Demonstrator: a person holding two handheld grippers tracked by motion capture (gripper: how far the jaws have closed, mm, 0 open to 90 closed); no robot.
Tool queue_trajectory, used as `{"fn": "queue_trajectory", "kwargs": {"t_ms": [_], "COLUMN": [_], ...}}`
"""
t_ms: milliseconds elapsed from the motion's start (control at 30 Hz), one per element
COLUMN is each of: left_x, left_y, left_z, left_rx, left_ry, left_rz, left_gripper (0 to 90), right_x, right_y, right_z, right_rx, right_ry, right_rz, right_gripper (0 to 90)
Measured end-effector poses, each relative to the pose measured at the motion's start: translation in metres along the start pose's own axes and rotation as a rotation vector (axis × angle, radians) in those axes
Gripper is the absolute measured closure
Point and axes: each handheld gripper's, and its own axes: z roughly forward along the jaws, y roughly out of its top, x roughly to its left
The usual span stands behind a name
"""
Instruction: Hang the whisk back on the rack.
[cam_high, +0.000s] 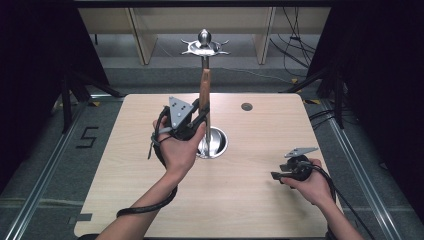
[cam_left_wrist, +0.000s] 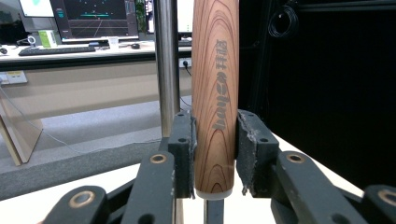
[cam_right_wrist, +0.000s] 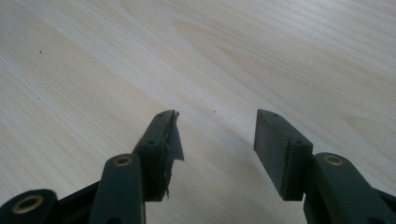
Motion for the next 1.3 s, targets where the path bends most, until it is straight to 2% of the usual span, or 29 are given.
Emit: {"fn": "queue_trajectory", "kwargs": {"t_ms": [433, 467, 600, 733, 933, 967, 1000, 1033, 1167, 1300], "left_x": [-0.002, -0.002, -0.002, -0.002, -0.003, -0.004, -0.004, -0.004, -0.005, -0.003], "left_y": [0.006, 0.006, 0.008, 0.011, 0.013, 0.013, 0.013, 0.014, 0.015, 0.017], "left_z": [-0.008, -0.008, -0.009, -0.011, -0.012, -0.012, -0.012, -0.012, -0.011, -0.011], "left_rx": [-0.049, -0.051, -0.06, -0.077, -0.084, -0.085, -0.085, -0.085, -0.095, -0.103], "left_ry": [0.036, 0.036, 0.042, 0.05, 0.054, 0.055, 0.055, 0.056, 0.065, 0.068], "left_rz": [0.02, 0.02, 0.021, 0.025, 0.031, 0.033, 0.033, 0.034, 0.037, 0.063], "left_gripper": [68.6, 68.6, 68.6, 68.6, 68.6, 68.6, 68.6, 68.6, 68.6, 68.6], "right_x": [0.0, 0.001, 0.0, 0.001, 0.001, 0.001, 0.001, 0.001, 0.001, 0.001], "right_y": [0.0, 0.001, 0.0, 0.0, 0.001, 0.0, 0.0, 0.0, 0.001, 0.001], "right_z": [0.0, 0.0, 0.0, 0.0, 0.0, 0.003, 0.003, 0.001, 0.0, 0.001], "right_rx": [0.0, 0.005, 0.0, 0.006, 0.007, -0.02, -0.02, 0.001, 0.007, 0.006], "right_ry": [0.003, 0.007, 0.001, 0.007, 0.007, 0.01, 0.01, 0.007, 0.006, 0.007], "right_rz": [0.0, 0.015, -0.002, 0.016, 0.015, 0.021, 0.021, 0.016, 0.015, 0.015], "right_gripper": [49.5, 49.5, 49.5, 49.5, 49.5, 49.5, 49.5, 49.5, 49.4, 49.5]}}
